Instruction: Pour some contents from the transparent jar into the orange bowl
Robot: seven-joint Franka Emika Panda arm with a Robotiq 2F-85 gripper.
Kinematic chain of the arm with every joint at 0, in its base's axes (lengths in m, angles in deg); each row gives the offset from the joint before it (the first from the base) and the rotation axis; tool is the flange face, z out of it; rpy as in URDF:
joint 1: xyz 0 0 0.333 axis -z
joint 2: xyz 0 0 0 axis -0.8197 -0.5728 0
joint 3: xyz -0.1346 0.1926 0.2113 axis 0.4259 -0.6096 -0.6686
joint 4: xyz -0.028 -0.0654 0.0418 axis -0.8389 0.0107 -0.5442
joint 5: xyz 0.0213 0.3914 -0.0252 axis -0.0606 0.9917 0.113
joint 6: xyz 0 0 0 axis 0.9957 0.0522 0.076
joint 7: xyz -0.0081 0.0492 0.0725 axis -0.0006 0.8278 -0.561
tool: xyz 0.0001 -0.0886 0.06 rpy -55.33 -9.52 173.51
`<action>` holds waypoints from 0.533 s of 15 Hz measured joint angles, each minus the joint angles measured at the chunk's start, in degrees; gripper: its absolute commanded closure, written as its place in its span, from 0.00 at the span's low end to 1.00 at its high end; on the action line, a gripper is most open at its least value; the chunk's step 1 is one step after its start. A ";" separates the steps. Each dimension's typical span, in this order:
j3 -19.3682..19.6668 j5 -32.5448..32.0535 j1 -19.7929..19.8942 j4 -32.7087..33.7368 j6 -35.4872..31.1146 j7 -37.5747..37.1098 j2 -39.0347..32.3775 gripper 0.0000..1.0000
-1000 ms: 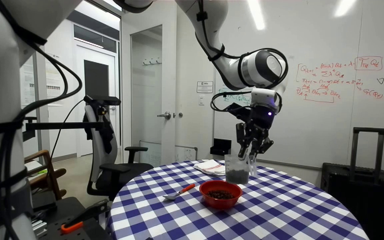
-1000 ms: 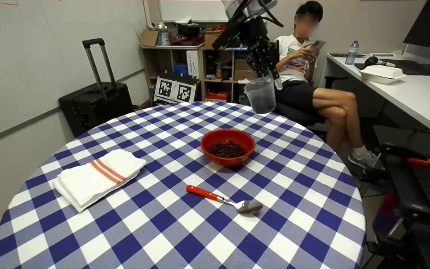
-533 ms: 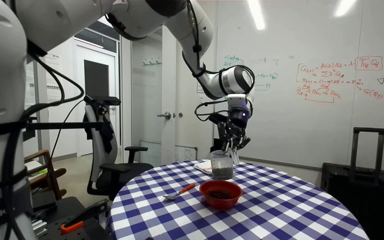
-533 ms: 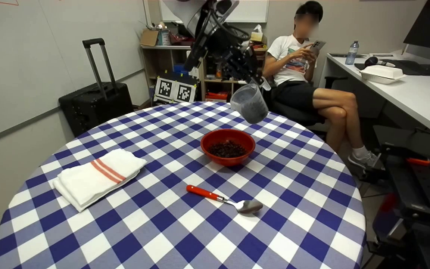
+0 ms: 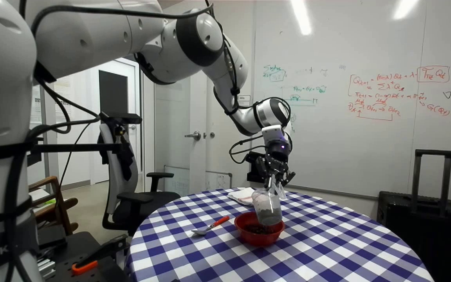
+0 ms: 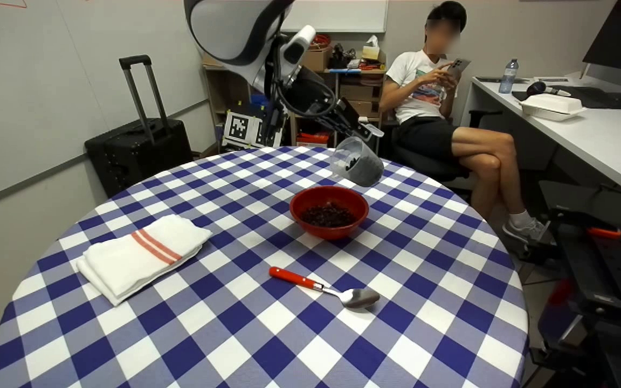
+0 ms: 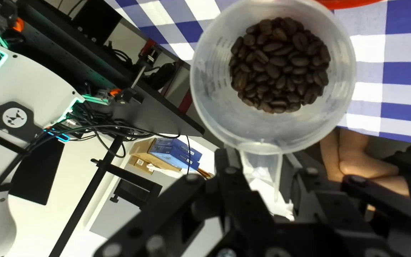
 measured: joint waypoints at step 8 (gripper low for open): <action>2.40 -6.10 -0.67 14.67 11.74 -2.75 -10.58 0.93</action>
